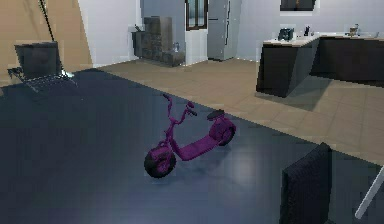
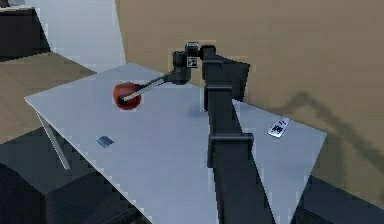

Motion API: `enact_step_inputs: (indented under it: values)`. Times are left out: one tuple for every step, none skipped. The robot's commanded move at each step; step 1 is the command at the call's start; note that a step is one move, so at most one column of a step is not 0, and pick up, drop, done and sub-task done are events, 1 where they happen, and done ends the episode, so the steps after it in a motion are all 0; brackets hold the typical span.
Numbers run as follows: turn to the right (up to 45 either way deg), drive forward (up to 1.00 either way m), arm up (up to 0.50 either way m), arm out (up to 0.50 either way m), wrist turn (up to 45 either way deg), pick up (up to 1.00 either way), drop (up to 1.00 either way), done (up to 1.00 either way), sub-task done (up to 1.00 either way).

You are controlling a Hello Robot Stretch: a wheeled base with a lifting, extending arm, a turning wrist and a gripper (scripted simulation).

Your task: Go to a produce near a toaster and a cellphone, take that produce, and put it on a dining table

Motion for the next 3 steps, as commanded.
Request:
enact_step_inputs:
  values:
    - [0.0,0.0,0.0,0.0,0.0,0.0,1.0,0.0,0.0]
    - [0.0,0.0,0.04,0.0,0.0,0.0,0.0,0.0,0.0]
    - [0.0,0.0,0.0,-0.08,0.0,0.0,0.0,0.0,0.0]
